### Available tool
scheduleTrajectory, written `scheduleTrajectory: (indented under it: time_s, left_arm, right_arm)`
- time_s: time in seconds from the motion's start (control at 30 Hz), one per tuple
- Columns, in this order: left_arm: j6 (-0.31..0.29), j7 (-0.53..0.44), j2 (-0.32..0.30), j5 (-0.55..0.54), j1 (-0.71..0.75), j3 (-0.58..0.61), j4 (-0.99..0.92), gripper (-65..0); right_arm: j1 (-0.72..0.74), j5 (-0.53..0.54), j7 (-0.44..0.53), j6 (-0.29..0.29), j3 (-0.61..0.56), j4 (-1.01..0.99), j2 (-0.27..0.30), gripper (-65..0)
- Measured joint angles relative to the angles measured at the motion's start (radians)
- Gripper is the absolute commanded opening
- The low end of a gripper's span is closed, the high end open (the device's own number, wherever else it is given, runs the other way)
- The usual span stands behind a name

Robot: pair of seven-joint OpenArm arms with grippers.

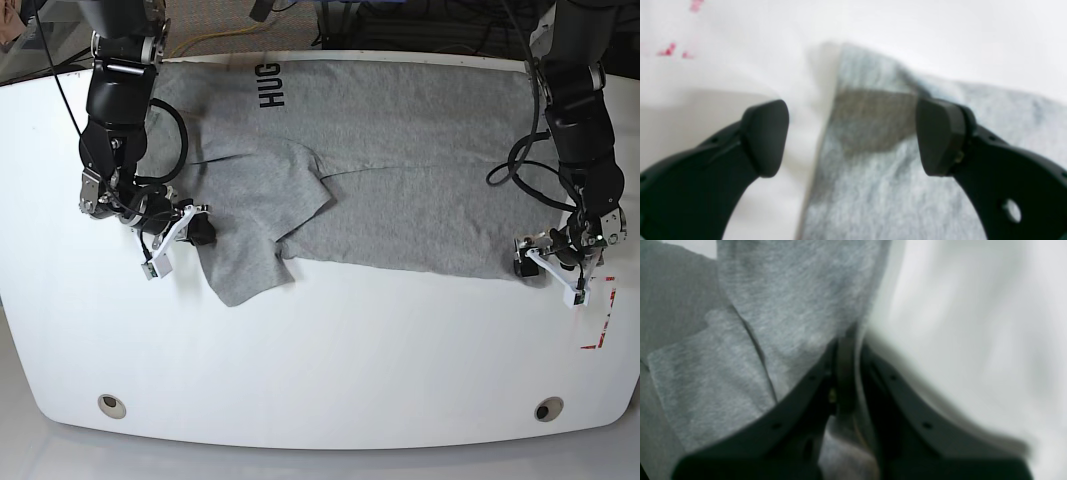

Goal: Fold the T-shirt properly
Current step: 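Grasp the grey shirt's hem corners with both grippers, then lift the hem and fold it over onto the collar edge with both grippers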

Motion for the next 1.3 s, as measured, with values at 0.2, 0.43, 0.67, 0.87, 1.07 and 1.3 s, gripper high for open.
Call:
scheduleTrajectory:
  time_s: [0.2, 0.43, 0.67, 0.87, 1.07, 1.3]
  left_arm:
    - [-0.043, -0.011, 0.023, 0.010, -0.008, 0.008, -0.003, -17.9]
    - [-0.054, -0.008, 0.029, 0.001, -0.007, 0.011, -0.004, -60.3]
    - [-0.054, 0.000, 0.033, 0.000, -0.002, 0.010, 0.008, -65.0]
    - [-0.057, 0.012, 0.031, -0.004, 0.065, 0.006, 0.191, -65.0]
    - [-0.060, 0.069, 0.033, -0.003, 0.158, 0.006, 0.391, -65.0]
    - [-0.060, 0.152, 0.030, -0.003, 0.274, 0.006, 0.612, -65.0]
  right_arm:
    - [0.002, 0.000, 0.000, 0.000, 0.000, 0.000, 0.000, -64.0]
    - [0.022, -0.011, -0.009, -0.003, 0.000, 0.000, 0.000, -64.2]
    - [0.057, -0.016, -0.021, -0.003, -0.002, -0.001, 0.002, -64.4]
    - [0.068, -0.016, -0.029, -0.003, -0.006, 0.037, 0.011, -65.0]
    - [0.068, -0.009, -0.118, -0.003, -0.002, 0.174, 0.033, -65.0]
    - [-0.013, -0.006, -0.213, -0.002, 0.003, 0.402, 0.033, -65.0]
